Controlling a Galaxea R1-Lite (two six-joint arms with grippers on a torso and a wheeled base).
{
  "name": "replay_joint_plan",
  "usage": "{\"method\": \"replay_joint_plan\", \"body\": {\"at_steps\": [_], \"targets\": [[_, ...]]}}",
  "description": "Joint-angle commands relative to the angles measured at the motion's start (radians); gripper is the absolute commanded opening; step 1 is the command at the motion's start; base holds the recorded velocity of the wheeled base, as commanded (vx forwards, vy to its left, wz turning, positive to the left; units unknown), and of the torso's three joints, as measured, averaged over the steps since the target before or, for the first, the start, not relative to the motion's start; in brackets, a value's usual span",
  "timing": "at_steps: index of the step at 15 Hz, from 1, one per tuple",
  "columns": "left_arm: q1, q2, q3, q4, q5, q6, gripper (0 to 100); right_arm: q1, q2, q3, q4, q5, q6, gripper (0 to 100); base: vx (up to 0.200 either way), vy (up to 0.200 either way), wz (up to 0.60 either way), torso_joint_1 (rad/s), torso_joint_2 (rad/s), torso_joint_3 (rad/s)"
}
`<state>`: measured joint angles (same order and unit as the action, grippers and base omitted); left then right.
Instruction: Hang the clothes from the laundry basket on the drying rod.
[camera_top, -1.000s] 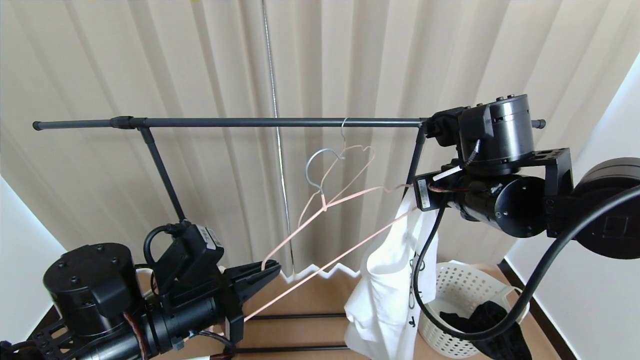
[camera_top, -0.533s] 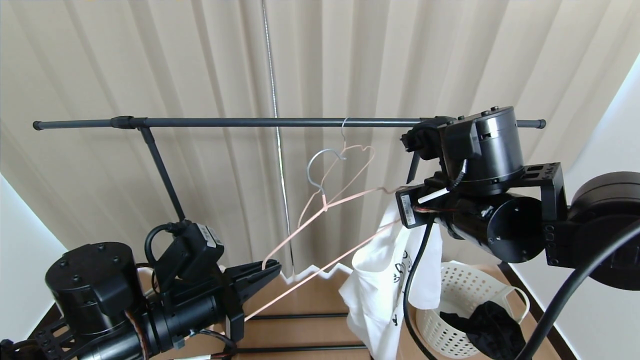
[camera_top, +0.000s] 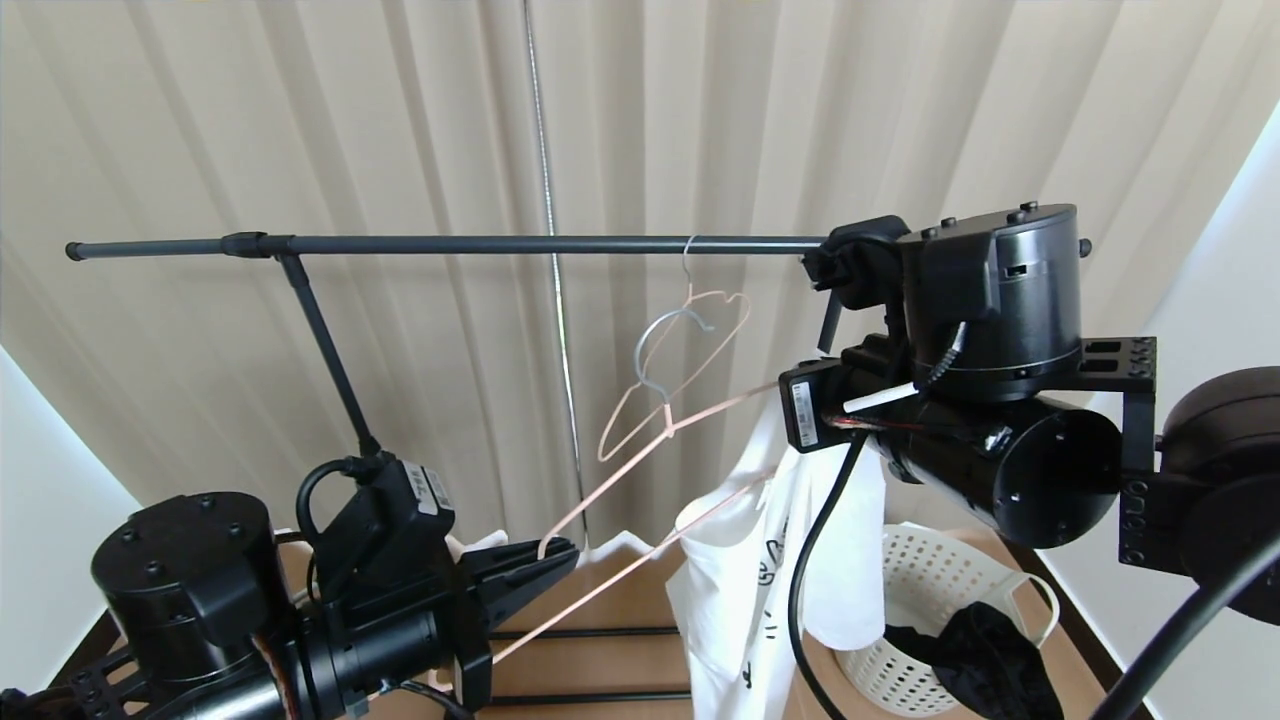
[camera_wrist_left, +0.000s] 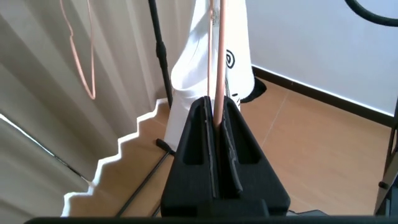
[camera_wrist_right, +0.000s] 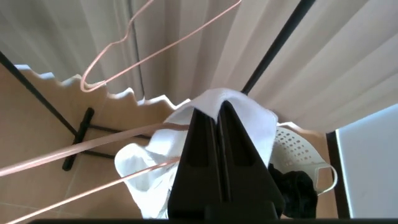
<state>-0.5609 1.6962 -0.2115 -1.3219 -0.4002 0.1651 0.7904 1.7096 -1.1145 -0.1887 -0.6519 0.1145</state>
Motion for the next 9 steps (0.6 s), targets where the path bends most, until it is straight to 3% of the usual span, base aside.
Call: {"method": "replay_joint_plan", "body": {"at_steps": [1, 4, 6, 9], "targets": [[0.001, -0.003, 0.007, 0.000, -0.005, 0.001, 0, 0.010, -0.015, 0.010, -0.001, 0.002, 0.001, 0, 0.000, 0.000, 0.00, 0.000, 0.00, 0.000], [0.007, 0.003, 0.014, 0.000, -0.015, -0.012, 0, 0.010, -0.071, 0.030, 0.000, 0.129, -0.004, 0, 0.000, 0.000, 0.00, 0.000, 0.00, 0.000], [0.032, 0.003, 0.011, 0.000, -0.137, -0.021, 0, 0.010, -0.107, 0.053, 0.000, 0.241, -0.006, 0, 0.000, 0.000, 0.00, 0.000, 0.00, 0.000], [0.038, 0.010, 0.012, 0.000, -0.172, -0.022, 0, 0.020, -0.145, 0.082, -0.001, 0.319, -0.004, 0, 0.000, 0.000, 0.00, 0.000, 0.00, 0.000]]}}
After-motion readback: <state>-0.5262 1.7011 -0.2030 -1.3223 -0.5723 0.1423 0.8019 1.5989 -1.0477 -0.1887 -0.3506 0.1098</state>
